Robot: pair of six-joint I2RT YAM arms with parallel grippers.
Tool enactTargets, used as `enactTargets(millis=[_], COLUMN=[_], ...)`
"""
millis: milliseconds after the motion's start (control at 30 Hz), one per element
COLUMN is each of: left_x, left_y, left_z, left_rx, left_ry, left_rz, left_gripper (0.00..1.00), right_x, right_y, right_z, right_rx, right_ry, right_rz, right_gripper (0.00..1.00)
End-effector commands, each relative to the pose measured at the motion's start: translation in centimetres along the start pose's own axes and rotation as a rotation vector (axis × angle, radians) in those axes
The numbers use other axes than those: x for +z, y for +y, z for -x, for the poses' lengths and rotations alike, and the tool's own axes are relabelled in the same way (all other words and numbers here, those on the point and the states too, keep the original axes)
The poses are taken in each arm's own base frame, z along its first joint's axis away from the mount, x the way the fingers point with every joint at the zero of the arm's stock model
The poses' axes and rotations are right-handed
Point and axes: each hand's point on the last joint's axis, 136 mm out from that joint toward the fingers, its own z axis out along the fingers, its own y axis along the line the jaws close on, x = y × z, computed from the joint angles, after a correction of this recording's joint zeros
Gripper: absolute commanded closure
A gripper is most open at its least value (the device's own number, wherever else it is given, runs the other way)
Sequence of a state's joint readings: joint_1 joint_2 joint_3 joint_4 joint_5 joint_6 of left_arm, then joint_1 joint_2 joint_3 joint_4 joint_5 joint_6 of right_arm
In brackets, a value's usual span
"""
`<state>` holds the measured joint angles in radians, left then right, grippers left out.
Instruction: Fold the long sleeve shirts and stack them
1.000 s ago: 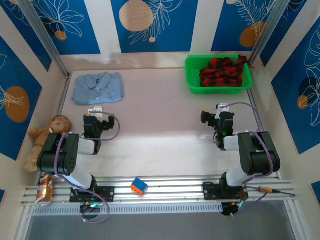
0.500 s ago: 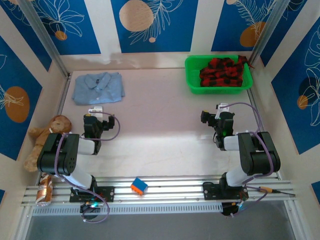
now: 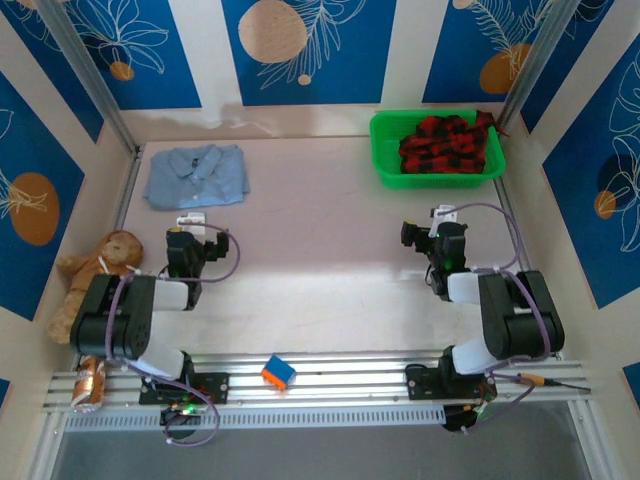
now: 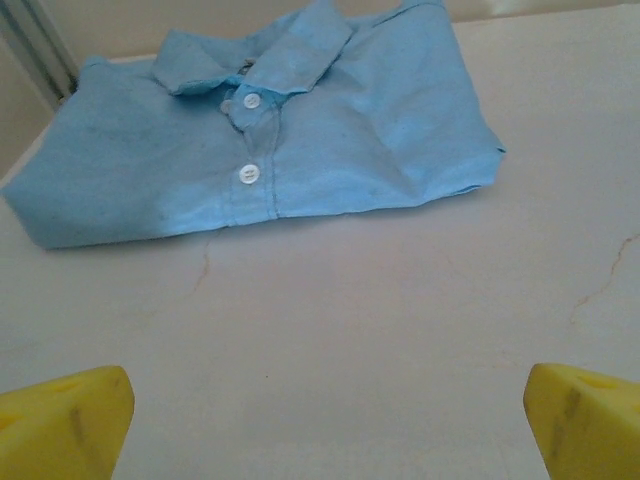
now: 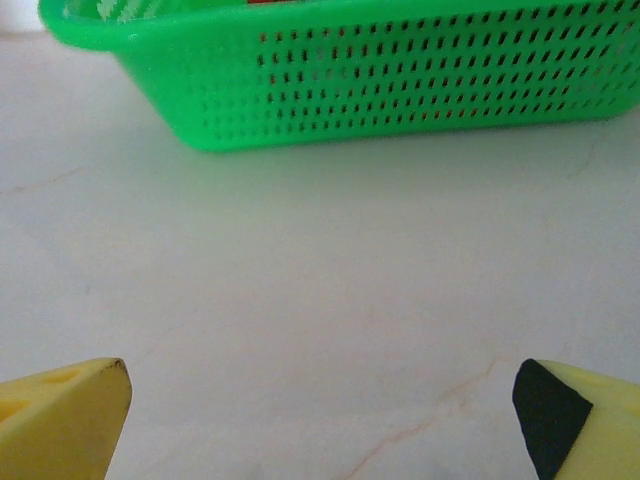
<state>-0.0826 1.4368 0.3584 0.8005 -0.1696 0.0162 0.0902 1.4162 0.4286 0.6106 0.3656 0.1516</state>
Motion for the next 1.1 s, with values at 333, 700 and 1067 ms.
enactTargets(millis=[333,700,1067], left_x=[-11.5,-16.9,-19.4], left_y=[-10.8,-19.6,-20.5], left_z=[11.4,9.6,5.8], left_rx=[-0.161,-0.033,0.007], left_ry=[0.215,0.269,0.338], left_rz=[-0.379,-0.66,-0.714], left_gripper=[0.0,0.0,0.0], right_x=[-11.8,-0.9,5.1], right_y=[1.0,-2.5,-2.9], right_z=[4.4,9.9,15.8], right_rx=[0.482,0.784,0.569], right_ry=[0.405,0.388,0.305], right_rz=[0.042,0.101,-0.001], right_gripper=[0.01,0.01,0.05])
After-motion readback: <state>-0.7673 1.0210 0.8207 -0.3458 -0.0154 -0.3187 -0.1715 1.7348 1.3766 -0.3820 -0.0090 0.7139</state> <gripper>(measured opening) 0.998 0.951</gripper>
